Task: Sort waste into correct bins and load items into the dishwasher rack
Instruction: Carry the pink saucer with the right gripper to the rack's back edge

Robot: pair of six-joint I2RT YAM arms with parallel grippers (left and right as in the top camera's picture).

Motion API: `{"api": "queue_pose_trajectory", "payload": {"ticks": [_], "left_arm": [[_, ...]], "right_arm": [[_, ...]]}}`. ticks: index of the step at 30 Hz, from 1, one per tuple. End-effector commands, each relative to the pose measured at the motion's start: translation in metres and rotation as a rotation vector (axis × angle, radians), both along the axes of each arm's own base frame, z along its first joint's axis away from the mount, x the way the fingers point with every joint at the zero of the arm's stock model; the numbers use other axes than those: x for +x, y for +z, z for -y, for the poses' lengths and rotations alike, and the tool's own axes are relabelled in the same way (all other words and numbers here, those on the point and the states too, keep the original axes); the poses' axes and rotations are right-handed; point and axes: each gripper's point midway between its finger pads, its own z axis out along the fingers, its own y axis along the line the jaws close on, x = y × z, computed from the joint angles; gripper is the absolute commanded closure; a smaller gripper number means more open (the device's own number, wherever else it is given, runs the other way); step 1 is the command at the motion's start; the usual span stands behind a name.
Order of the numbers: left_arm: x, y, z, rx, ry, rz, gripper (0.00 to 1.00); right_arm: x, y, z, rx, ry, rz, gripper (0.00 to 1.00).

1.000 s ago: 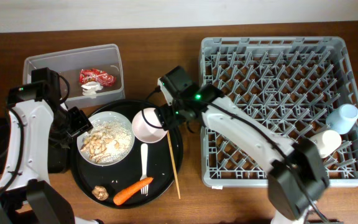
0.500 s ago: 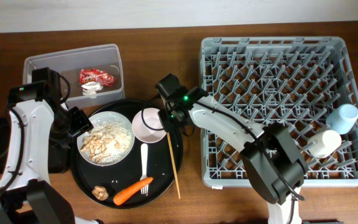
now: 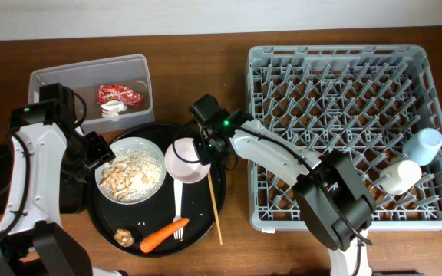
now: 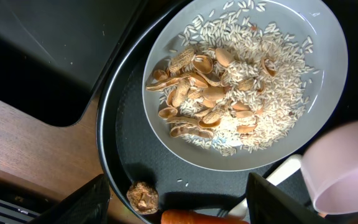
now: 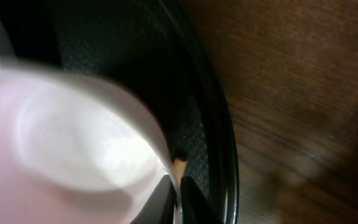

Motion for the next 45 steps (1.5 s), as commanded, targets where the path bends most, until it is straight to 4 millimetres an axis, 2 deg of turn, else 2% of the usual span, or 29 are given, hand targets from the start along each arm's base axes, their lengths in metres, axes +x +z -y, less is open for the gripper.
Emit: {"api": "queue_pose_trajectory", "payload": {"ticks": [1, 3, 5, 7, 9, 11, 14, 15, 17, 19, 23, 26, 28, 32, 35, 38, 42, 45], "left_arm": [[0.001, 0.005, -0.002, 0.012, 0.013, 0.019, 0.3], [0.001, 0.005, -0.002, 0.012, 0.013, 0.019, 0.3], [0.001, 0.005, -0.002, 0.012, 0.013, 0.019, 0.31], [0.001, 0.005, -0.002, 0.012, 0.013, 0.019, 0.31], [0.001, 0.005, -0.002, 0.012, 0.013, 0.019, 0.31], [0.001, 0.005, -0.002, 0.012, 0.013, 0.02, 0.31], [0.002, 0.005, -0.002, 0.013, 0.013, 0.024, 0.3], [0.003, 0.005, -0.002, 0.014, 0.013, 0.029, 0.3], [0.005, 0.005, -0.002, 0.014, 0.013, 0.034, 0.31], [0.005, 0.005, -0.002, 0.014, 0.013, 0.037, 0.31], [0.005, 0.005, -0.003, 0.015, 0.013, 0.038, 0.31], [0.005, 0.005, -0.003, 0.015, 0.013, 0.038, 0.31], [0.006, 0.005, -0.003, 0.015, 0.013, 0.039, 0.31], [0.006, 0.005, -0.003, 0.015, 0.014, 0.039, 0.3], [0.006, 0.005, -0.003, 0.015, 0.013, 0.039, 0.3], [0.006, 0.005, -0.003, 0.015, 0.014, 0.039, 0.31], [0.006, 0.005, -0.001, 0.007, 0.014, 0.04, 0.31], [0.006, 0.005, -0.001, 0.008, 0.014, 0.04, 0.31]], "right_arm": [[0.004, 0.014, -0.004, 0.017, 0.002, 0.022, 0.96], [0.014, 0.04, -0.003, 0.039, -0.007, 0.07, 0.96], [0.032, 0.079, 0.009, 0.037, -0.048, 0.153, 0.96], [0.051, 0.126, 0.04, -0.015, -0.128, 0.263, 0.96], [0.064, 0.17, 0.079, -0.098, -0.197, 0.367, 0.96], [0.07, 0.215, 0.13, -0.195, -0.275, 0.471, 0.96], [0.067, 0.252, 0.187, -0.296, -0.375, 0.554, 0.96], [0.061, 0.273, 0.235, -0.4, -0.487, 0.599, 0.96], [0.054, 0.289, 0.277, -0.502, -0.607, 0.634, 0.96], [0.043, 0.306, 0.332, -0.643, -0.806, 0.677, 0.96], [0.033, 0.318, 0.387, -0.816, -0.989, 0.704, 0.96], [0.019, 0.335, 0.428, -1.036, -1.173, 0.767, 0.96], [0.021, 0.334, 0.447, -1.168, -1.203, 0.756, 0.96], [0.032, 0.312, 0.446, -1.137, -1.164, 0.7, 0.96], [0.039, 0.316, 0.451, -1.085, -1.247, 0.757, 0.96], [0.044, 0.317, 0.465, -1.082, -1.323, 0.792, 0.96], [0.045, 0.315, 0.484, -1.199, -1.389, 0.809, 0.96], [0.058, 0.298, 0.493, -1.32, -1.377, 0.785, 0.96]]}}
